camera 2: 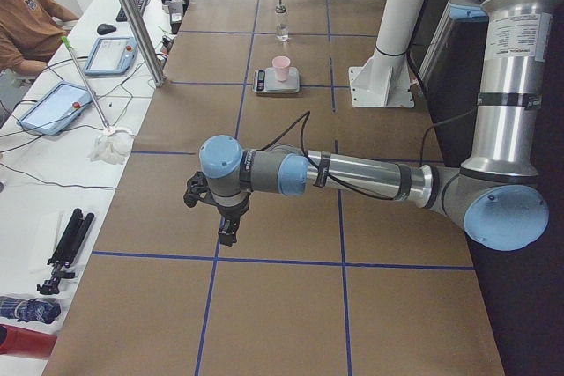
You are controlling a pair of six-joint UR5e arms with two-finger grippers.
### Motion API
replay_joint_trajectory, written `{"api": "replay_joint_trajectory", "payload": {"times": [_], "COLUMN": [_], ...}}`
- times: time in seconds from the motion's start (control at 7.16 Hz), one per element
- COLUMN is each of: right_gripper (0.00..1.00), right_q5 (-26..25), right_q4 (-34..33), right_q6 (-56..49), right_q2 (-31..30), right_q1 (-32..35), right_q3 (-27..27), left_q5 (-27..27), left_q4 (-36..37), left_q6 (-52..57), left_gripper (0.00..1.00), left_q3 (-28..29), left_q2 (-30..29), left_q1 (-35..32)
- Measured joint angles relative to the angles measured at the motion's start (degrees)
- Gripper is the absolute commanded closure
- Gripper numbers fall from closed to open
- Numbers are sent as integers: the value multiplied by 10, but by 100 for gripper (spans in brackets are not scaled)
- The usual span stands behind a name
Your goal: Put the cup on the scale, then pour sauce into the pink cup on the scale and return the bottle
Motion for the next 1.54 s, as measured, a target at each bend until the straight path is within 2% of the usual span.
{"api": "replay_joint_trajectory", "payload": {"times": [0.28,0.56,0.7,0.98,1.54], "right_gripper": [0,0,0,0,0], "right_q5": [2,7,10,11,17], "right_q4": [19,21,21,21,23], "right_q6": [1,1,1,1,0], "right_q2": [-4,-7,-11,-19,-22], "right_q1": [0,1,1,1,5], "right_q3": [-10,-13,-16,-24,-26], "left_q5": [-29,-47,-32,47,72], "left_q4": [-44,-50,-52,-53,-56], "left_q6": [0,0,1,-1,-1], "left_gripper": [0,0,0,0,0], "left_q3": [20,37,41,43,57], "left_q2": [6,7,4,-1,-4], "left_q1": [-3,-14,-23,-30,-30]}}
